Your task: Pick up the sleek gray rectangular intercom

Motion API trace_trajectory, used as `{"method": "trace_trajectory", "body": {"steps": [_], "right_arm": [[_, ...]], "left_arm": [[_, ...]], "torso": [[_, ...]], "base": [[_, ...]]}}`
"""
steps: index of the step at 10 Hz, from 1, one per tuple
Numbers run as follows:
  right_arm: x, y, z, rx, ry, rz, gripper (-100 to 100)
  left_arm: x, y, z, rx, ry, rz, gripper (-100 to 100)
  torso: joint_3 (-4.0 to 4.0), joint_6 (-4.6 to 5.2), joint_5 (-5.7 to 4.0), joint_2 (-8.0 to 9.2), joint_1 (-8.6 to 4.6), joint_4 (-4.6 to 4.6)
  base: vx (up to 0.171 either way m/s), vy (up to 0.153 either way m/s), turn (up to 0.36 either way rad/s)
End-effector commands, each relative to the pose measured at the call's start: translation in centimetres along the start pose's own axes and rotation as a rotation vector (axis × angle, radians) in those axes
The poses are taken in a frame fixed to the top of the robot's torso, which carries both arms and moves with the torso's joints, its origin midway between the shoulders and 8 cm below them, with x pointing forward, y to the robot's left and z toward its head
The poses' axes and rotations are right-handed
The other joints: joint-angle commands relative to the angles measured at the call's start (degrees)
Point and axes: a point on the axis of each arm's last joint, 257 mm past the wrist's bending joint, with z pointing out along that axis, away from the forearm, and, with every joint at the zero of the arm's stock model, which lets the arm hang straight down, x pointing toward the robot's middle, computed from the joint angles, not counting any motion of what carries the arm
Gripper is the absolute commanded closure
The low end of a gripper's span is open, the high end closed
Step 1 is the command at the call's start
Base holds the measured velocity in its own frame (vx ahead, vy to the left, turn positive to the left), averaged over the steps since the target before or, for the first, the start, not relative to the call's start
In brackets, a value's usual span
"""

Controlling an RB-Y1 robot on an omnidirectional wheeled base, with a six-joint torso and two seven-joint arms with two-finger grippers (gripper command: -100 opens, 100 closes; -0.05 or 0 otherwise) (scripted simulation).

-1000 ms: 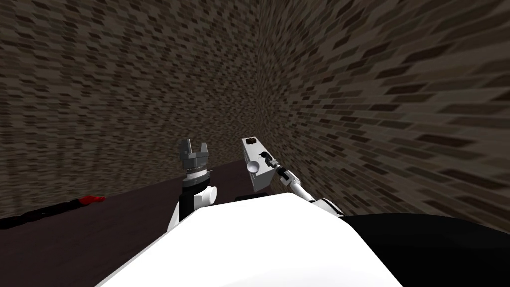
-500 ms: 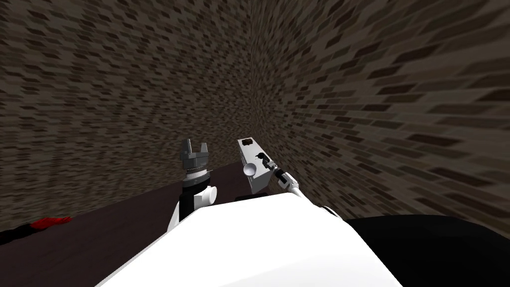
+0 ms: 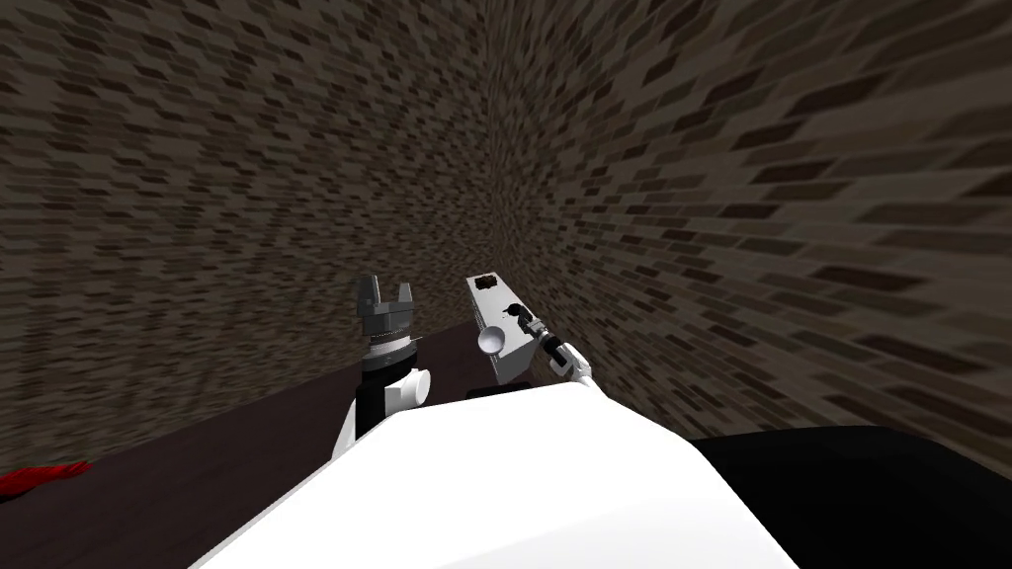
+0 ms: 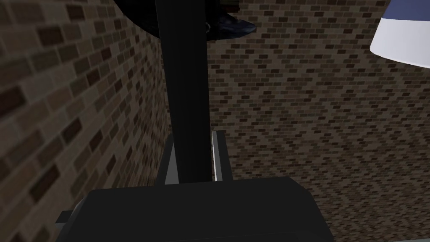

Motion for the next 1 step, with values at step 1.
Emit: {"method": "trace_trajectory", "body": {"steps": [1], "right_arm": [[0.00, 0.00, 0.00, 0.000, 0.000, 0.000, 0]], "left_arm": [[0.00, 0.00, 0.00, 0.000, 0.000, 0.000, 0]], "torso": [[0.00, 0.00, 0.00, 0.00, 0.00, 0.00]], "base": [[0.000, 0.000, 0.000]]}}
